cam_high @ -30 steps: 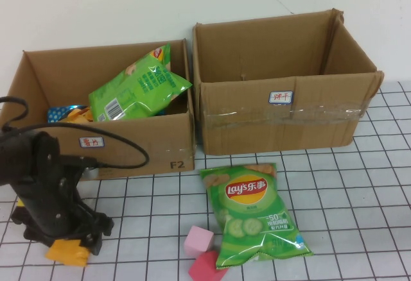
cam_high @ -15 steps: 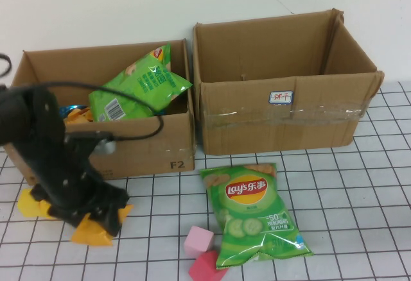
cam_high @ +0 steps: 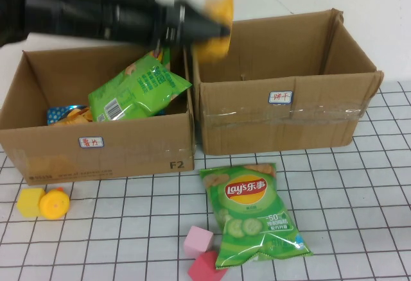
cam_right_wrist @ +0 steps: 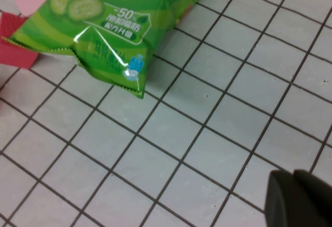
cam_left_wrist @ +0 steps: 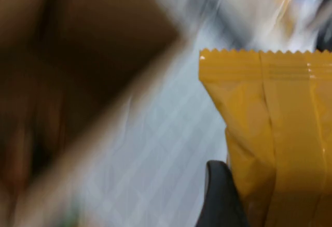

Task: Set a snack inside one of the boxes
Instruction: Place the biscuit in the biscuit box, then pick up the potato chip

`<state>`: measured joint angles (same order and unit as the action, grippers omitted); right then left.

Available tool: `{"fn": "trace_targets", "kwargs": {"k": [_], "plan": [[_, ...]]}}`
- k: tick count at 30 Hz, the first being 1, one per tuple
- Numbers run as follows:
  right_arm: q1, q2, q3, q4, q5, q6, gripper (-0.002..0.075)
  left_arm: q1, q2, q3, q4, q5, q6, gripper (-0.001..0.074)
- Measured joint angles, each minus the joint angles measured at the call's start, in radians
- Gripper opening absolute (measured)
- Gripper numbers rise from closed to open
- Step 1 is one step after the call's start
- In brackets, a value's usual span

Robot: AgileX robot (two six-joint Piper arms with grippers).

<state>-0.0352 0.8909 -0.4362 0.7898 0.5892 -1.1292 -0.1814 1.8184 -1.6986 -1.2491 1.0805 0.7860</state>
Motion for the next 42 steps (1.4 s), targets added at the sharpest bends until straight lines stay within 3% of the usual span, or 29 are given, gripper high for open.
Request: {"fn": "trace_targets", "kwargs": {"k": [3,8,18,20,24,28,32,37,42], "plan": [[0.000,0.000,0.000,0.000,-0.006,0.000,-0.0001,-0.012,-0.002,-0.035,-0.176,-0.134,0.144,0.0406],[0.000,0.000,0.000,0.000,-0.011,0.000,-0.0001,-0.042,0.018,-0.039,-0.293,-0.364,0.267,0.0406],[0.000,0.000,0.000,0.000,-0.062,0.000,-0.0001,-0.113,0.231,-0.114,-0.338,-0.466,0.384,0.0407],[0.000,0.000,0.000,0.000,-0.079,0.000,-0.0001,-0.113,0.260,-0.129,-0.314,-0.473,0.360,0.0441],[0.000,0.000,0.000,0.000,-0.093,0.000,-0.0001,-0.113,0.287,-0.149,-0.252,-0.495,0.318,0.0629],[0.000,0.000,0.000,0.000,-0.091,0.000,-0.0001,-0.113,0.287,-0.183,-0.129,-0.483,0.225,0.0673],[0.000,0.000,0.000,0.000,-0.081,0.000,-0.0001,-0.113,0.285,-0.268,0.199,-0.379,0.027,0.0579],[0.000,0.000,0.000,0.000,-0.058,-0.056,-0.0001,-0.113,0.242,-0.448,0.660,-0.122,-0.310,0.0343],[0.000,0.000,0.000,0.000,-0.026,-0.097,-0.0001,-0.113,0.175,-0.557,0.928,0.092,-0.452,0.0138]]}}
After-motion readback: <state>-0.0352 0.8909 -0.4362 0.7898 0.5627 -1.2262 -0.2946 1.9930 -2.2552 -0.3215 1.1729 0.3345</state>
